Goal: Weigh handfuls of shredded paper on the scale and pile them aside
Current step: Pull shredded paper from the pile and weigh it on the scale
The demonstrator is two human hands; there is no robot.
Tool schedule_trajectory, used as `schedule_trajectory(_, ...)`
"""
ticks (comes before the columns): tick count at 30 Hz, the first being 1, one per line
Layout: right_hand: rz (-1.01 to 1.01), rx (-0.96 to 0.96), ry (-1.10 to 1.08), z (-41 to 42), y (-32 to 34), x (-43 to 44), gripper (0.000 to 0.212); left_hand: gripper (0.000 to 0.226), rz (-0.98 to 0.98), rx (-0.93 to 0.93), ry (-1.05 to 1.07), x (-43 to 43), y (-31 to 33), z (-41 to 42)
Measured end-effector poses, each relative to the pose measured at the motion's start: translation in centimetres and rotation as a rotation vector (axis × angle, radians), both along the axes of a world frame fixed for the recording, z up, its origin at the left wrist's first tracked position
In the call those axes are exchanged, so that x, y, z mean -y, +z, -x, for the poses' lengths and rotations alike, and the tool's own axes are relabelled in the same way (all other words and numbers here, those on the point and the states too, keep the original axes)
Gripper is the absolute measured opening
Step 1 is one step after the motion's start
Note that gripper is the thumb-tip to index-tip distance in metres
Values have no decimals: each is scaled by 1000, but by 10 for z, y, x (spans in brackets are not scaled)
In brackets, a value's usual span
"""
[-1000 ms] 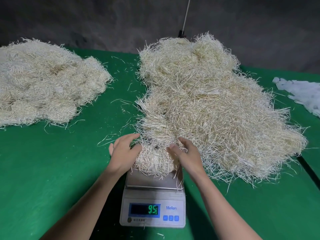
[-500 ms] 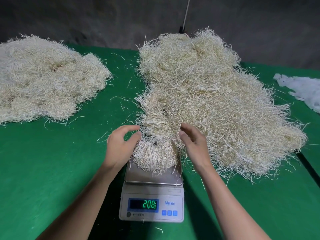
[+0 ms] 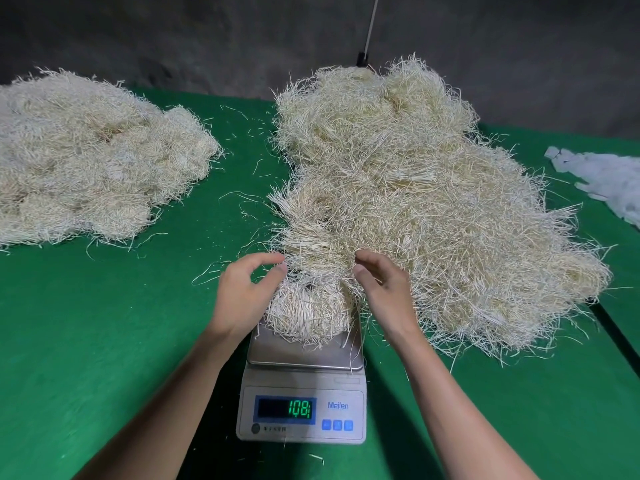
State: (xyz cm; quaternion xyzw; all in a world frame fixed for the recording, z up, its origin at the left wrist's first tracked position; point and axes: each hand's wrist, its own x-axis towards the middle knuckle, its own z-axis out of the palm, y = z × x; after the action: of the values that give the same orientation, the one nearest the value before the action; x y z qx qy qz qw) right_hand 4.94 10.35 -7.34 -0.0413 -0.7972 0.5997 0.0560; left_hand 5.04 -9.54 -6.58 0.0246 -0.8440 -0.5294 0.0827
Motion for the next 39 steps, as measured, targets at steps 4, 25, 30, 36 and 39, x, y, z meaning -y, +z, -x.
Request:
schedule_trajectory(4,21,-9,2,1,-2,0,23,18,-2,-14,3,-1,-1,1)
schedule_trajectory(25,-321,229,190,-2,-53,28,71,42,77,198,-40,-31,-72,0)
schedule_trajectory(30,-35,27,10,1,-32,61,41,42,-564,205,180,-54,-47,9)
schedule_trajectory(36,186,-202,-13,16,20,73,6,62,-904,424,-17,-47,29,45)
schedule_trajectory(39,-15,-234,-187,45,45,57,23,52,-766,368,-43,-62,38,40)
